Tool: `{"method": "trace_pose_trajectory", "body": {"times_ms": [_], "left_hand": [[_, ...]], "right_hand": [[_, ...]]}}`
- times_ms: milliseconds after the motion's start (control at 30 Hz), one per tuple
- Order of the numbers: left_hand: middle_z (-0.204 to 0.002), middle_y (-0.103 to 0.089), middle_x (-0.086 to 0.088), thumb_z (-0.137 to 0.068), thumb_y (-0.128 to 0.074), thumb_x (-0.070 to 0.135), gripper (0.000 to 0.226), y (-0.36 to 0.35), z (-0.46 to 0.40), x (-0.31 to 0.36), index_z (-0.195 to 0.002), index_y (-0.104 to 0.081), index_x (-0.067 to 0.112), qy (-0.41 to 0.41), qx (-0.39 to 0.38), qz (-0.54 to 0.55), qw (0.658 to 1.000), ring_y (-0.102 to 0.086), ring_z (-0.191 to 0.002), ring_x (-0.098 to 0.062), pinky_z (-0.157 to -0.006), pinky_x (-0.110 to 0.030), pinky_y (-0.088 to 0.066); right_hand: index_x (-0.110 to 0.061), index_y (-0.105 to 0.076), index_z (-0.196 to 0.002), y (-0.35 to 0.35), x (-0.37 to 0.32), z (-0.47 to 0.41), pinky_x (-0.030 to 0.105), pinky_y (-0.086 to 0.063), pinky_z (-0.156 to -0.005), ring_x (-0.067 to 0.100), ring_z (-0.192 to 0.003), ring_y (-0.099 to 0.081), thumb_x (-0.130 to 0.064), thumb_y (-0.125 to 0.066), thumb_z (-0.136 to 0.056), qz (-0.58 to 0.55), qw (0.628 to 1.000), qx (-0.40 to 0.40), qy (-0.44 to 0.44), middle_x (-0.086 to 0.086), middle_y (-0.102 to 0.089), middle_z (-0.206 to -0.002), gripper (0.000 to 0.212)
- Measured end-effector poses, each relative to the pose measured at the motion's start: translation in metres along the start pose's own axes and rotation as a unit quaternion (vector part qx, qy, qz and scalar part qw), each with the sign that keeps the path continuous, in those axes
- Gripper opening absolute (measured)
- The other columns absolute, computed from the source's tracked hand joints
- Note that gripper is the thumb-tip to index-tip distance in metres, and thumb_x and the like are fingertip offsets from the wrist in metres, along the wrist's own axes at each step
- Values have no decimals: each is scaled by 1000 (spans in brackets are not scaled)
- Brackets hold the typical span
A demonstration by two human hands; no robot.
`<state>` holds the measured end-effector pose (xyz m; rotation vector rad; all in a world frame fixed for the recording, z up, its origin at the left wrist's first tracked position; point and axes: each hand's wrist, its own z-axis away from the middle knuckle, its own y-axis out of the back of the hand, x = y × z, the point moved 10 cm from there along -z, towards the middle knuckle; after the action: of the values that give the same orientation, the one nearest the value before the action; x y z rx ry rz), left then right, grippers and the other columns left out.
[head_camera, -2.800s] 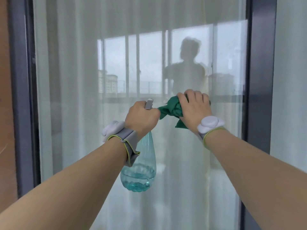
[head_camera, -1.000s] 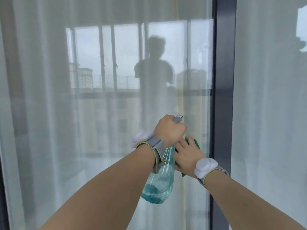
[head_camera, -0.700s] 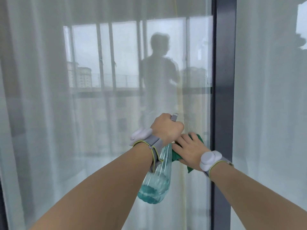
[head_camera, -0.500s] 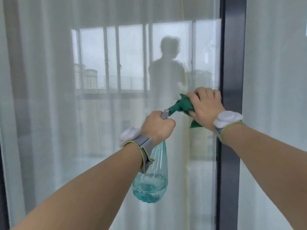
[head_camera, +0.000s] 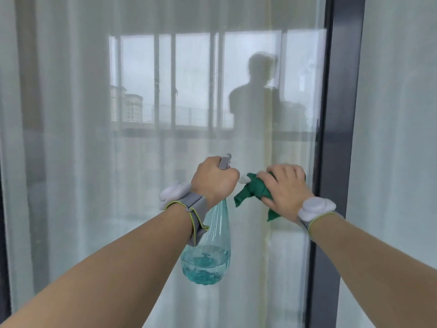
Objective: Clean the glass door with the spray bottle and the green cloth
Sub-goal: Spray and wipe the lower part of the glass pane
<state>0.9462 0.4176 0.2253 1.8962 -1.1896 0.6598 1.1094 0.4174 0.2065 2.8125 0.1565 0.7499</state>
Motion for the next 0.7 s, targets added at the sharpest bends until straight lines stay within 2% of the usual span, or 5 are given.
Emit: {"method": "trace_pose_trajectory", "body": {"times_ms": [167,267,333,500,700], "left_hand": [[-63,-41,3,-62,-45,26,9,15,-6,6,-64,-39,19,-23,15,-9,1000,-34,-60,-24,-60,-32,-31],[-66,-45,3,-63,-46,27,11,16,-5,-7,-68,-45,17,-20,10,-13,1000,-37,-61,-24,-60,-33,-33],[-66,-44,2,-65,-47,25,9,15,0,-26,-68,-43,17,-4,8,-8,1000,-36,-61,-24,-60,-32,-32],[-67,-46,0,-60,-48,26,13,27,24,-88,-67,-46,16,70,16,3,997,-39,-64,-24,-61,-32,-33],[-72,-56,-2,-61,-50,27,24,64,53,-147,-75,-59,10,106,48,-1,993,-49,-68,-25,-64,-32,-42]], "right_hand": [[-14,-49,-124,34,95,-69,44,-33,-79,35,-95,-46,-42,-54,-82,26,958,56,-279,16,-50,-112,50],[-15,-49,-123,44,92,-67,44,-36,-77,35,-94,-48,-42,-54,-83,38,924,94,-369,14,-50,-110,49],[-15,-49,-121,32,55,-49,43,-34,-75,33,-91,-48,-42,-55,-81,26,934,87,-346,13,-51,-107,49],[-16,-54,-117,-28,-111,12,43,-34,-76,30,-86,-49,-39,-71,-68,-11,996,-37,-79,9,-54,-101,57],[-16,-58,-113,-54,-192,27,42,-33,-75,29,-82,-50,-37,-70,-68,-50,991,-117,-40,7,-54,-96,52]]}}
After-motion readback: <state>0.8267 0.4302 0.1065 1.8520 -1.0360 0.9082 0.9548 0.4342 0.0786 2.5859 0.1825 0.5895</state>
